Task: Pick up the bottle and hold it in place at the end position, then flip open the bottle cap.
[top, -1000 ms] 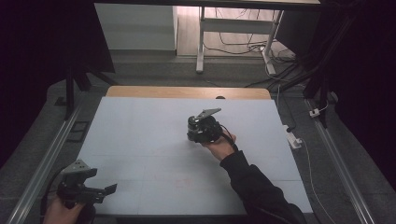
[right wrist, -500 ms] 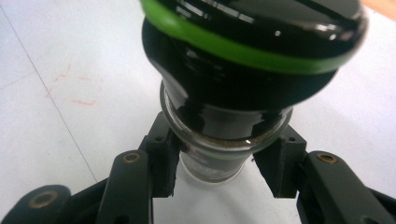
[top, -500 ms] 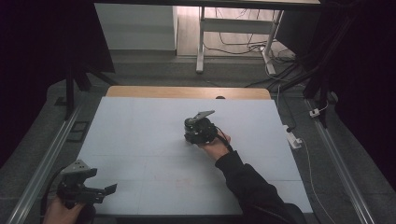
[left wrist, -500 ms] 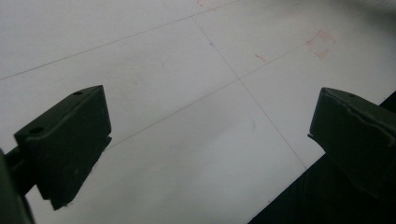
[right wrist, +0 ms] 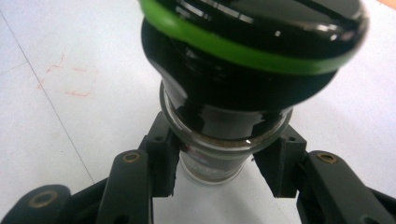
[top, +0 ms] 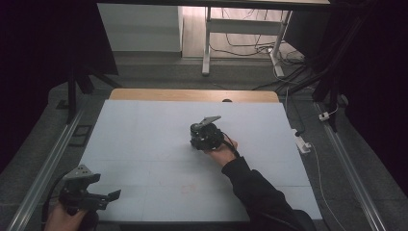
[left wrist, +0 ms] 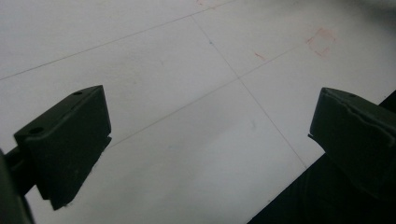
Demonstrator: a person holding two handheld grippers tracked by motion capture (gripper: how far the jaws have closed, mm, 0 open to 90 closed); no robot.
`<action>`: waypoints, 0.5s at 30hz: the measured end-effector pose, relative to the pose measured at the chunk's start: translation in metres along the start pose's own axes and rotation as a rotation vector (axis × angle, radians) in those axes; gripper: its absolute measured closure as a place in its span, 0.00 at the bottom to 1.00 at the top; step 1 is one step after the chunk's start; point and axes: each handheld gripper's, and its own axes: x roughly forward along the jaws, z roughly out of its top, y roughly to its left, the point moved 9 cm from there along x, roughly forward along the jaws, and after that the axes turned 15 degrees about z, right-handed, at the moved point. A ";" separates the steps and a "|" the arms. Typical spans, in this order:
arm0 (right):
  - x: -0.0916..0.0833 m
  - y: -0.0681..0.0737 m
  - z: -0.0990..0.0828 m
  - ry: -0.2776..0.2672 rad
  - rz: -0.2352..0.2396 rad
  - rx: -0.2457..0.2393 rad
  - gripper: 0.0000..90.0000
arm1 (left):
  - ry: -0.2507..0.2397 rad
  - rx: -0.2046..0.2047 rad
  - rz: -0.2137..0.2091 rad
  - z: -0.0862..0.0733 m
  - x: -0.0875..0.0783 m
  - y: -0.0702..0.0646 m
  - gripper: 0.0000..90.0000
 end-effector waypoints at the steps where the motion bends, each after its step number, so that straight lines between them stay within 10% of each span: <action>1: 0.000 0.000 0.000 -0.001 0.000 0.000 0.59 | -0.001 0.000 0.001 0.000 0.000 0.000 0.00; 15: 0.000 -0.001 -0.001 -0.013 0.004 -0.004 0.59 | -0.040 0.001 0.013 0.006 -0.001 0.000 0.00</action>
